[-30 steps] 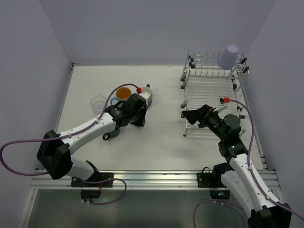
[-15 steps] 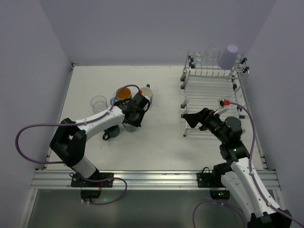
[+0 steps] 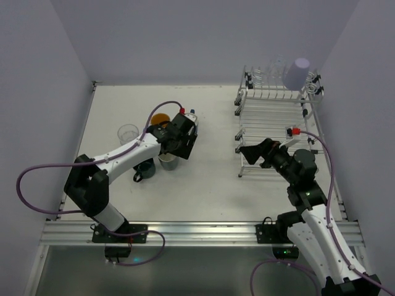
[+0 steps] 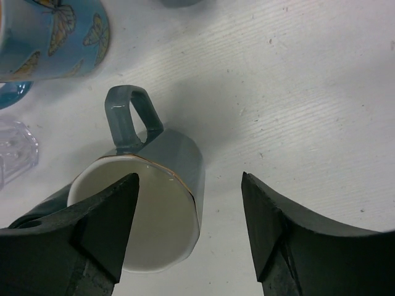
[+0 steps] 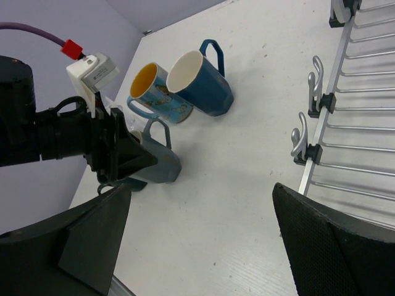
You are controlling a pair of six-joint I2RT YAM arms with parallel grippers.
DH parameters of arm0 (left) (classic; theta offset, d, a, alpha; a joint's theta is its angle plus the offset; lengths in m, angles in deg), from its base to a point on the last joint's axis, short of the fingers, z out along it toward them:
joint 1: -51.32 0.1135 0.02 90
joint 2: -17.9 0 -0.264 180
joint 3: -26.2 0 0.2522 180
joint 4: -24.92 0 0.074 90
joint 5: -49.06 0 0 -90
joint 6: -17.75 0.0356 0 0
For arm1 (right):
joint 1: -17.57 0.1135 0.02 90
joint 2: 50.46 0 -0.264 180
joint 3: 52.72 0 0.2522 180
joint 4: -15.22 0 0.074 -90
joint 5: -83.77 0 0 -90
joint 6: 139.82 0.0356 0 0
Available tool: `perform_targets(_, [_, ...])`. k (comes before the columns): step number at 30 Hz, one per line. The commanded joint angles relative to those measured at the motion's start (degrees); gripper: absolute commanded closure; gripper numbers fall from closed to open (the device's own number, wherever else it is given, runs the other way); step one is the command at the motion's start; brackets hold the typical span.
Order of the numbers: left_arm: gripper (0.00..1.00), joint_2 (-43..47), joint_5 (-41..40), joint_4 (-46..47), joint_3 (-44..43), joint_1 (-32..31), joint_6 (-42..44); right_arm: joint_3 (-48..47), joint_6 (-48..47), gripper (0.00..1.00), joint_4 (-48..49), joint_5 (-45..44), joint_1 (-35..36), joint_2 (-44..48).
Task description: Unload the cups from the dish rack
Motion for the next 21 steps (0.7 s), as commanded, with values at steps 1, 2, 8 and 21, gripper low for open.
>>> perform_targets(1, [0.28, 5.20, -1.53, -1.07, -4.13, 0.41, 0.99, -5.37, -1.77, 0.01, -2.31, -2.61, 0.06, -0.05])
perform_targets(2, [0.27, 6.43, -0.84, -0.90, -4.49, 0.33, 1.17, -6.17, -1.77, 0.01, -2.75, -3.05, 0.06, -0.23])
perform_targets(8, [0.23, 23.38, 11.97, 11.21, -1.52, 0.06, 1.70, -15.04, -1.68, 0.22, -5.12, -7.79, 0.06, -5.39])
perform_targets(21, [0.11, 53.46, 14.29, 24.33, 23.98, 0.06, 4.33, -55.99, -17.23, 0.05, -16.64, -38.64, 0.06, -37.47])
